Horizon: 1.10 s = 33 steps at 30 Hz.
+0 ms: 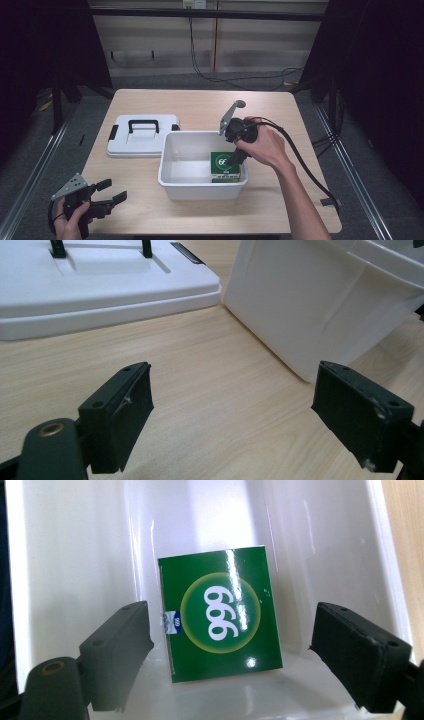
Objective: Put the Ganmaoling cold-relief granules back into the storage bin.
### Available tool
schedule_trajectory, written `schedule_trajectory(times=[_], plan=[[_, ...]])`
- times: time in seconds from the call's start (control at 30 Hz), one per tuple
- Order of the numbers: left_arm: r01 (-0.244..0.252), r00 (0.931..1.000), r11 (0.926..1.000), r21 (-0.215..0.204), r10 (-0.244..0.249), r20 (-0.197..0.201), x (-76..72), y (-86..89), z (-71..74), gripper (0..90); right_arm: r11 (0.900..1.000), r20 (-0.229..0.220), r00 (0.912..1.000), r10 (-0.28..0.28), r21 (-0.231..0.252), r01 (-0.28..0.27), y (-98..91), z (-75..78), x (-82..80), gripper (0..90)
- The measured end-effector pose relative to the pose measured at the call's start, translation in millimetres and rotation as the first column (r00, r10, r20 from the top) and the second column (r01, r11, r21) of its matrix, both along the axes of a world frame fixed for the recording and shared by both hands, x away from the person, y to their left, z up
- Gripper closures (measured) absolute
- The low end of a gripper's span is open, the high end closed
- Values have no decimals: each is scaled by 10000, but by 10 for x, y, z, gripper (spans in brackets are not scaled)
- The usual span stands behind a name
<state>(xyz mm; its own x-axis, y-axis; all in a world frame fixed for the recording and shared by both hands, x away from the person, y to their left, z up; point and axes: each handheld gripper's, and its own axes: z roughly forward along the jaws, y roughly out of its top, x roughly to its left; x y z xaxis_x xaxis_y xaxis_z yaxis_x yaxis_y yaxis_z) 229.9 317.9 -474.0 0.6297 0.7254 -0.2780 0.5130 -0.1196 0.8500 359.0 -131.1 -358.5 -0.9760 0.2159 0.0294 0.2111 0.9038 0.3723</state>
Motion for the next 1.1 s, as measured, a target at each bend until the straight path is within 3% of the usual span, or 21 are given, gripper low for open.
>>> schedule_trajectory(times=[0.23,0.43,0.53,0.6,0.77,0.9,1.0,1.1], plan=[[-21,10000,10000,-28,21,-11,-6,4,-1,158,9955,430,9985,-346,894,306,-86,68,-76,157],[-19,10000,10000,-41,19,-28,-6,3,0,158,9777,947,9890,-1132,1877,939,-231,93,-149,158],[-38,10000,10000,-26,38,-27,-5,6,-1,159,9558,1022,9805,-1680,2605,1367,-384,102,-191,158],[-32,10000,10000,-34,31,-33,-5,3,-1,158,9423,857,9795,-1822,2999,1491,-482,102,-220,158],[-62,10000,10000,12,62,-56,-4,-3,-6,158,9192,959,9690,-2276,3495,1813,-661,101,-301,157],[-101,9999,9999,-13,101,-54,-1,-4,-3,158,9072,1015,9585,-2664,3623,2137,-786,95,-370,155],[-87,9999,10000,-9,87,-65,0,-2,-8,158,8852,944,9410,-3250,3807,2675,-878,58,-455,143],[-134,9999,9999,-19,133,-68,-5,-4,-2,158,8779,886,9339,-3463,3815,2893,-937,5,-526,143]])
